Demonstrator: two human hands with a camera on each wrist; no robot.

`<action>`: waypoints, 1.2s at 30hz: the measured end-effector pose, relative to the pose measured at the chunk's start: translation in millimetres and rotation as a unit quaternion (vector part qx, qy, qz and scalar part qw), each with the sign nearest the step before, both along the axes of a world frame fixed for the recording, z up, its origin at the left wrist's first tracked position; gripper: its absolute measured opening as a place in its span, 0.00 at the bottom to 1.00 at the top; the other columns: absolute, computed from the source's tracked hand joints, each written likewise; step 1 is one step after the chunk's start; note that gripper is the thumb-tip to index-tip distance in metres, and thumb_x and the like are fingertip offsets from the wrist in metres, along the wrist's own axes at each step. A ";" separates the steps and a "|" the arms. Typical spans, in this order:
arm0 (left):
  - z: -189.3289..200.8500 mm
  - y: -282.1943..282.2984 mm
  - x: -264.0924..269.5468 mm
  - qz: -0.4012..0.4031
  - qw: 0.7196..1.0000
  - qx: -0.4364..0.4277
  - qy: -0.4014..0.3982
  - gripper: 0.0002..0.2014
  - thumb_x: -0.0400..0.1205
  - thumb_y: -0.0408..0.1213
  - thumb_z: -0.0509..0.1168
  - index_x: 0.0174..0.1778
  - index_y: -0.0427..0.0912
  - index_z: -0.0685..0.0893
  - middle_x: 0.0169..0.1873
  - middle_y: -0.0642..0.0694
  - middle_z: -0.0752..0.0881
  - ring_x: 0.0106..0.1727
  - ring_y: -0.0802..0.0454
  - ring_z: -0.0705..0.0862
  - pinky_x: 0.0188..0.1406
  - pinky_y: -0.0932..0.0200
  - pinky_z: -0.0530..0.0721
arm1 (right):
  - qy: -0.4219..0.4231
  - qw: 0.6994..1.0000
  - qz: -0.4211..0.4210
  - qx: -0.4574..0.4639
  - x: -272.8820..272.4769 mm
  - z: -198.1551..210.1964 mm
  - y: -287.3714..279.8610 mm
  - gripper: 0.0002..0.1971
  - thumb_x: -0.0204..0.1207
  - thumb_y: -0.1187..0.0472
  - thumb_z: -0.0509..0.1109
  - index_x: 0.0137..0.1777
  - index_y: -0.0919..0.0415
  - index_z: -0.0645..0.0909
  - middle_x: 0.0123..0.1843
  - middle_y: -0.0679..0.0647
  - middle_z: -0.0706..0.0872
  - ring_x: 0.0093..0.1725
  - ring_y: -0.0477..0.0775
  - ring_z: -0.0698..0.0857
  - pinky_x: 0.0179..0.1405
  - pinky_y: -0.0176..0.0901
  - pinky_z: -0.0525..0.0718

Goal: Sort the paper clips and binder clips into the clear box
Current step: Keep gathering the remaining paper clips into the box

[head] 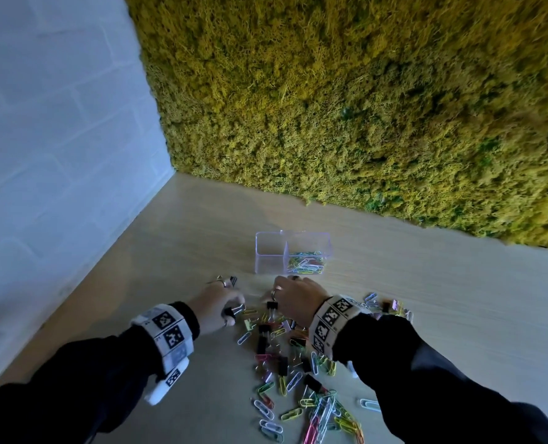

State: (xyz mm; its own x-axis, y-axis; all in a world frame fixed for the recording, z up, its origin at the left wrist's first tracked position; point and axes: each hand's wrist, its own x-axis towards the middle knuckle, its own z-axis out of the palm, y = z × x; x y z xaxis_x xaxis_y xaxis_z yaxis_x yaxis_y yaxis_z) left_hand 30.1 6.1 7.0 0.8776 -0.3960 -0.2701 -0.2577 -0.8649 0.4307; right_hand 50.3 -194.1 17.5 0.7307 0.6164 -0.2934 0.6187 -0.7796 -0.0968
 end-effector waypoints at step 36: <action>3.2 -3.0 -0.5 -0.108 0.992 0.050 0.042 0.13 0.79 0.25 0.55 0.59 0.30 0.72 0.31 0.52 0.75 0.35 0.54 0.72 0.38 0.67 0.65 | 0.085 0.994 -0.062 0.028 -0.3 -13.8 17.9 0.10 0.77 0.63 0.62 0.52 0.68 0.81 0.57 0.64 0.81 0.56 0.63 0.82 0.57 0.49 0.78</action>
